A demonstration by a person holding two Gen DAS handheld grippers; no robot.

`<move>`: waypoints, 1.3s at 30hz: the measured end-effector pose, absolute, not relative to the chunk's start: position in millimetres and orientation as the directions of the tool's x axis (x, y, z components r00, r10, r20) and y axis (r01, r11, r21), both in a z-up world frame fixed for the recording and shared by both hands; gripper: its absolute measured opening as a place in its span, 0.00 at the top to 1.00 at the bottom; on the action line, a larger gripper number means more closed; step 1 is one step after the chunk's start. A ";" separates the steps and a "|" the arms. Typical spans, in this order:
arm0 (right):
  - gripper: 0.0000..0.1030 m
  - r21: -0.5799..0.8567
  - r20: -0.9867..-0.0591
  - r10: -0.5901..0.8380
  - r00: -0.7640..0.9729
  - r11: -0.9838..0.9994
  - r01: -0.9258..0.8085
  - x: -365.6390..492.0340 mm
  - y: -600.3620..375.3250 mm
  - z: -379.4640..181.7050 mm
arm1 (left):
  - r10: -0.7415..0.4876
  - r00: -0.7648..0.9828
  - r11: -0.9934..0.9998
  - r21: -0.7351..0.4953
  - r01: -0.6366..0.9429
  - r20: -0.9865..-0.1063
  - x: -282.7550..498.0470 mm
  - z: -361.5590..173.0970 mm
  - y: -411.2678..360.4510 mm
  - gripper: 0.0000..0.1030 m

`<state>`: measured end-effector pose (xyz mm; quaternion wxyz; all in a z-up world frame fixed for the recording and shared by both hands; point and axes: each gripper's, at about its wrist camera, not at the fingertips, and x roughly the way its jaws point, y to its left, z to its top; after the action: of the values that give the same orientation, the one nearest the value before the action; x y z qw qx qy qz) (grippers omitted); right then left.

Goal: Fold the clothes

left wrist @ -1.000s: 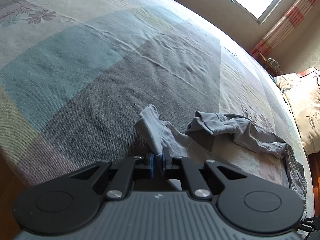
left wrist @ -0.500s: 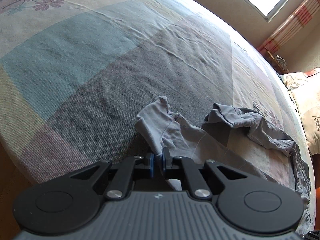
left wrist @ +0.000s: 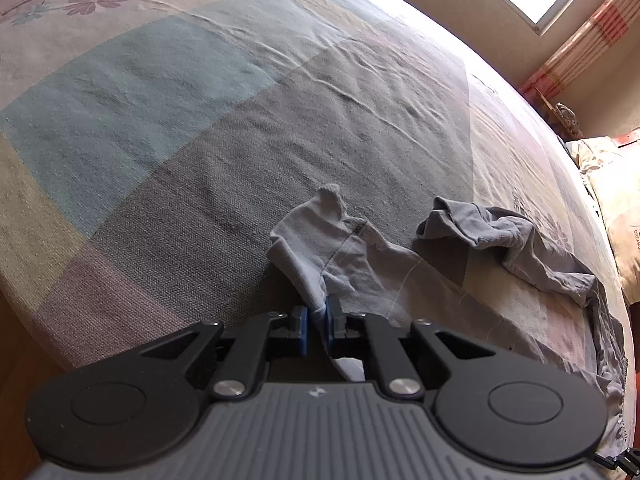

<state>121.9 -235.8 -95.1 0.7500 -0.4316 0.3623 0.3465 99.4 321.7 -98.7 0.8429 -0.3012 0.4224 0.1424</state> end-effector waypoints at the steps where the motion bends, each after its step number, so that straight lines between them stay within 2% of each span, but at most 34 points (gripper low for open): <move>1: 0.76 -0.418 -0.840 0.202 0.504 0.352 -0.837 121.9 -233.0 -96.4 | -0.014 0.601 0.779 -0.386 -0.495 -0.799 99.8 -98.6 321.6 0.92; 7: 0.76 -0.454 -0.855 0.201 0.479 0.159 -0.877 127.2 -221.0 -97.6 | -0.011 0.593 0.783 -0.375 -0.496 -0.805 102.0 -97.6 320.8 0.92; 12: 0.76 -0.473 -0.868 0.084 0.490 0.162 -0.866 136.2 -248.7 -94.4 | -0.011 0.591 0.783 -0.375 -0.497 -0.806 102.1 -98.0 321.0 0.91; 15: 0.76 -0.486 -0.866 0.019 0.500 0.203 -0.850 139.5 -270.6 -93.2 | -0.010 0.590 0.783 -0.374 -0.498 -0.807 102.7 -98.3 321.1 0.91; 22: 0.76 -0.488 -0.839 0.007 0.543 0.431 -0.759 163.2 -298.7 -77.8 | -0.008 0.587 0.782 -0.371 -0.500 -0.809 104.0 -99.0 321.4 0.91; 25: 0.76 -0.440 -0.851 0.011 0.525 0.530 -0.725 169.7 -302.4 -75.5 | -0.008 0.587 0.780 -0.372 -0.502 -0.809 104.0 -99.1 321.4 0.91; 32: 0.72 -0.491 -0.834 0.066 0.548 0.366 -0.791 124.1 -285.0 -85.3 | -0.006 0.587 0.779 -0.372 -0.505 -0.810 105.5 -99.7 321.0 0.91; 37: 0.72 -0.624 -0.762 0.055 0.645 0.203 -0.755 109.6 -262.6 -109.8 | 0.006 0.586 0.787 -0.358 -0.503 -0.810 100.3 -92.7 321.4 0.91; 38: 0.73 -0.630 -0.758 0.066 0.649 0.184 -0.755 108.0 -259.6 -111.4 | 0.009 0.587 0.789 -0.355 -0.502 -0.810 98.3 -90.5 321.7 0.91; 39: 0.79 -0.631 -0.759 0.074 0.647 0.166 -0.758 106.6 -257.0 -112.3 | 0.013 0.587 0.791 -0.351 -0.501 -0.810 96.4 -88.4 321.9 0.93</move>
<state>106.6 -257.0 -112.3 0.7029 -0.5740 0.2982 0.2958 96.4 321.9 -88.4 0.8440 -0.2849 0.4283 0.1521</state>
